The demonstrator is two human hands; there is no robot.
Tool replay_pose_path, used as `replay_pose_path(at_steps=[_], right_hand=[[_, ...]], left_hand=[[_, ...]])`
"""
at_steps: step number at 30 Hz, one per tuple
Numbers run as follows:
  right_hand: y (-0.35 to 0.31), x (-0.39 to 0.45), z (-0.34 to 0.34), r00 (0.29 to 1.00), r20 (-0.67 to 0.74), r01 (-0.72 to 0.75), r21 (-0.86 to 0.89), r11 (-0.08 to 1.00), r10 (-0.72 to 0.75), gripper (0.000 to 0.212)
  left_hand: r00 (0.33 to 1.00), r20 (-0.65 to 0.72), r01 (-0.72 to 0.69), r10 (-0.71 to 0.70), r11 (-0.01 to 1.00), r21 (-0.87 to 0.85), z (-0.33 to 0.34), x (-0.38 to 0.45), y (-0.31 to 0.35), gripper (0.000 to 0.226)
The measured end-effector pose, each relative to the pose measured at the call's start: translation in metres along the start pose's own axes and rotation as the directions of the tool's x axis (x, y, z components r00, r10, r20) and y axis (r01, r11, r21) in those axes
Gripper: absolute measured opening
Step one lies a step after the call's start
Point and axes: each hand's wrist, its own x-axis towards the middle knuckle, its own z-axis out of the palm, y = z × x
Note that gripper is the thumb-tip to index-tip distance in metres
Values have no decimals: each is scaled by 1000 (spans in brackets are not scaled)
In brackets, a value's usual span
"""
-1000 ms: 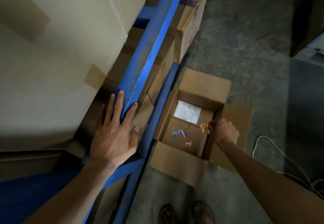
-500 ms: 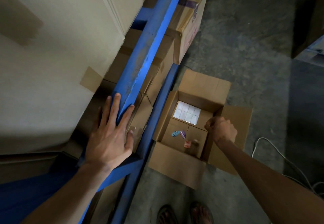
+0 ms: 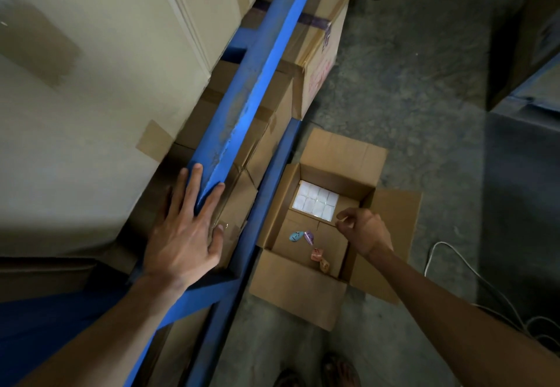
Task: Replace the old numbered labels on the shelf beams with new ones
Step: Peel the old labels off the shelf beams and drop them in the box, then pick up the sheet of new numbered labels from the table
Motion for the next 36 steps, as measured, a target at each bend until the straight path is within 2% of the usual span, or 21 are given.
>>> replay_pose_path(at_steps=[4,9,11,14,19,22,26,32,36], right_hand=[[-4,-24,-8,996,-21,91,61,994,-90,34],[-22,-74,-33,986,-12,166,109,980,-166,54],[-32,-101,-56,975,-51,219,96,971,-215,62],[-47,-143,-94,964,-119,246,70,967,-237,73],[-47,-221,-163,938,-282,241,117,963,-200,75],[-31,-276,-208,905,-402,219,168,961,-137,76],[8,-357,-252,835,-550,181,248,952,-15,73],[95,-481,-279,683,-682,52,404,913,263,71],[157,-554,-275,526,-718,-9,530,848,455,68]], left_hand=[[1000,19,-6,6,1000,5,0,0,-1,78],[985,173,22,-16,999,-33,-10,-1,3,93],[972,234,31,-12,997,-76,-24,-8,15,95],[972,227,-24,61,987,-159,-54,-23,43,92],[943,269,-106,197,942,-318,-130,-38,100,80],[925,262,-153,276,900,-407,-177,-48,139,72],[853,285,-249,436,822,-511,-220,-69,205,67],[705,240,-420,667,666,-617,-268,-118,339,53],[578,207,-529,790,555,-642,-283,-176,429,45]])
